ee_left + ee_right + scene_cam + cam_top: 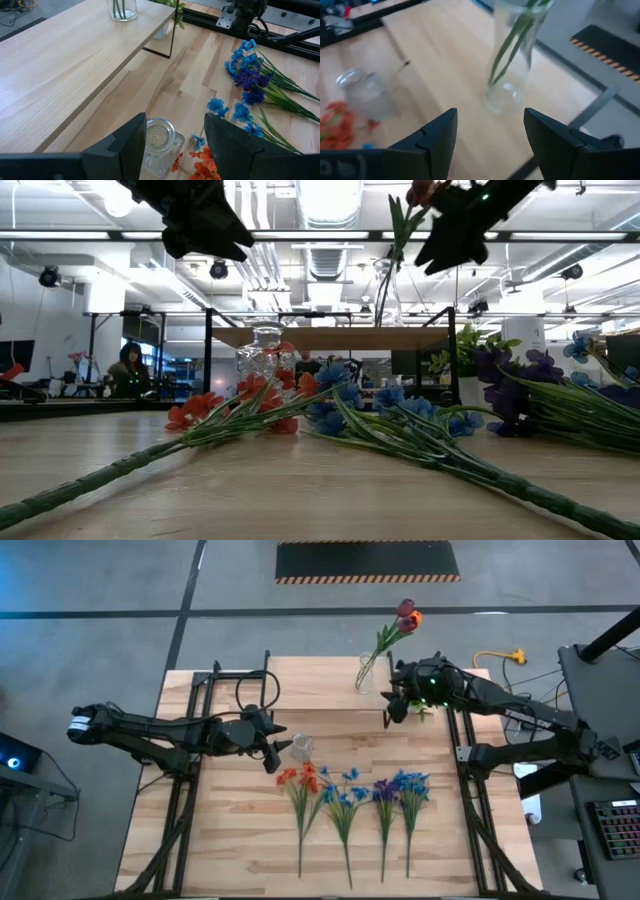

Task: Pick and place flowers into a vace then onto a shelf
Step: Put the orange flowers into the transparent vase

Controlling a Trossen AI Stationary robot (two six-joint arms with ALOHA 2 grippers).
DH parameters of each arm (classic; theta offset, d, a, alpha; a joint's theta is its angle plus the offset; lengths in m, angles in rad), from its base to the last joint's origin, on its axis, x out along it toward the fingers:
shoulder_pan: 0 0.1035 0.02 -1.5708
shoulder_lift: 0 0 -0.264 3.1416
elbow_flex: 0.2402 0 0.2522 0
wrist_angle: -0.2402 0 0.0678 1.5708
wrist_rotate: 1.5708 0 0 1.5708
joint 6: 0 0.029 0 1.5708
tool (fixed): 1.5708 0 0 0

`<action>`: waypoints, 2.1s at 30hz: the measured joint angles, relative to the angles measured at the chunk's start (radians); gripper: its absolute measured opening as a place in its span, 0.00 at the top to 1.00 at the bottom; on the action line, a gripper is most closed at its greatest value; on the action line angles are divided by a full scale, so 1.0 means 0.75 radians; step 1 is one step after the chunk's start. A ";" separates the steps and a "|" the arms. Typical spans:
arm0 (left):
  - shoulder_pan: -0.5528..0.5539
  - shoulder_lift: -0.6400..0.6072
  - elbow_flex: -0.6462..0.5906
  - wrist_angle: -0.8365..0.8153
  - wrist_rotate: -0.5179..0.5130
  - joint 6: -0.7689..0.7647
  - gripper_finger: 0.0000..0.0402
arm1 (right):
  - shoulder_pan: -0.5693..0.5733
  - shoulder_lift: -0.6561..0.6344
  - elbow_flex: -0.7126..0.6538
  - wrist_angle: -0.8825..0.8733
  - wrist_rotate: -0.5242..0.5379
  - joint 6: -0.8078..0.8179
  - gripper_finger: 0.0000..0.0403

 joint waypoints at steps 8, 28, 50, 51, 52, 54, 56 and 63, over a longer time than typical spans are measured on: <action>0.000 -0.008 0.000 0.001 0.004 0.001 0.54 | 0.188 -0.174 0.000 -0.240 0.000 0.167 0.46; -0.001 -0.018 0.039 -0.008 0.480 -0.062 0.54 | 0.894 -0.270 0.000 -0.465 -0.042 0.627 0.46; -0.345 0.148 -0.001 -0.199 0.307 -0.963 0.54 | 1.091 -0.138 -0.076 -0.576 0.209 0.636 0.46; -0.362 0.177 -0.001 -0.198 0.301 -1.028 0.54 | 1.092 -0.140 -0.084 -0.578 0.224 0.635 0.46; -0.377 0.214 0.003 -0.200 0.299 -1.090 0.55 | 1.092 -0.144 -0.093 -0.578 0.234 0.635 0.46; -0.405 0.290 0.022 -0.196 0.302 -1.193 0.55 | 1.091 -0.147 -0.106 -0.584 0.255 0.634 0.46; -0.428 0.363 0.051 -0.199 0.302 -1.272 0.55 | 1.091 -0.150 -0.115 -0.587 0.255 0.625 0.46; -0.436 0.605 0.166 -0.201 0.300 -1.498 0.55 | 1.091 -0.177 -0.130 -0.604 0.260 0.578 0.46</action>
